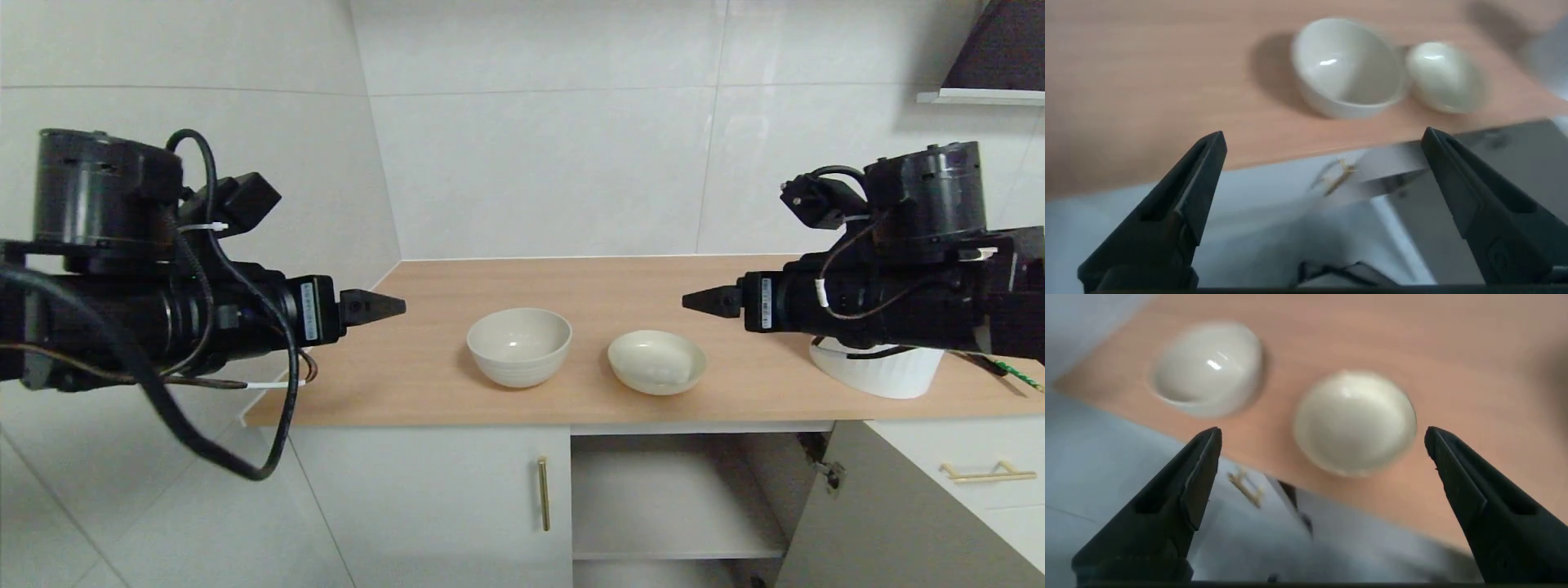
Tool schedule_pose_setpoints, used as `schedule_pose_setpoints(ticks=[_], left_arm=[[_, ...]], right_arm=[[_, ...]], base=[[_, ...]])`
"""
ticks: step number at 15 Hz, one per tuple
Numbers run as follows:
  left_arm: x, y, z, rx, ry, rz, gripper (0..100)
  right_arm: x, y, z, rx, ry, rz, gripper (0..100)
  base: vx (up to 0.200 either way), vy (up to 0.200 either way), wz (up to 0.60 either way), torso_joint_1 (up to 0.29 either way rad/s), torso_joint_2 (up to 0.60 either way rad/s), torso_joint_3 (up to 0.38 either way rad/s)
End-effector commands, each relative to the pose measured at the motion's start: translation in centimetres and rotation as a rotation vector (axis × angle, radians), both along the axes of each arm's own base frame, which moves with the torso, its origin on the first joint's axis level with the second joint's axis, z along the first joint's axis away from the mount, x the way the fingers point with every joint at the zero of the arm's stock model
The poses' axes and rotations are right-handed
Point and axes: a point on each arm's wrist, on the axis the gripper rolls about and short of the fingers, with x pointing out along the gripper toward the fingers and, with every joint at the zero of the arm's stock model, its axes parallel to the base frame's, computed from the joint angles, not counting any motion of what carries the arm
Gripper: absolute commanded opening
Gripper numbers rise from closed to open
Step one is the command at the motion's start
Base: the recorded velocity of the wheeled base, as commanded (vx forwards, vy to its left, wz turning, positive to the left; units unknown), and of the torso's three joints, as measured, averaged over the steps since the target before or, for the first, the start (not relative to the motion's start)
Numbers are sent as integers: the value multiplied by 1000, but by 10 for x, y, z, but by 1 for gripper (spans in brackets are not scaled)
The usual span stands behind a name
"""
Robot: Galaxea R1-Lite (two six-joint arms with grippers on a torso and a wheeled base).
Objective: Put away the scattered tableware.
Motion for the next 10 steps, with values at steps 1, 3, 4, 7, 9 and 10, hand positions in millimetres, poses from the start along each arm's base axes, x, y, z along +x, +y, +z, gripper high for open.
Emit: schedule_pose_setpoints(ticks=[1,3,4,7,9,10], left_arm=[[38,-21,-19,57,105,103,100],[57,-41,-24,-20,115,169,100],[64,-49,-26,-42,122,169,100],[77,-63,-58,-1,200,157,100],[84,-75,-67,-23,181,150,100],[93,-82,-76,-64,146,172,100]], right_arm=[[33,13,-9,-5,130,-130,100],[41,16,-15,-10,150,-180,100],[41,17,-16,-10,150,-181,100],[41,18,-20,-14,161,-182,100],[42,19,-21,-16,166,-184,100],[42,19,-23,-20,169,-188,100]], base=[[0,0,0,0,0,0],[0,0,0,0,0,0],[0,0,0,0,0,0],[0,0,0,0,0,0],[0,0,0,0,0,0],[0,0,0,0,0,0]])
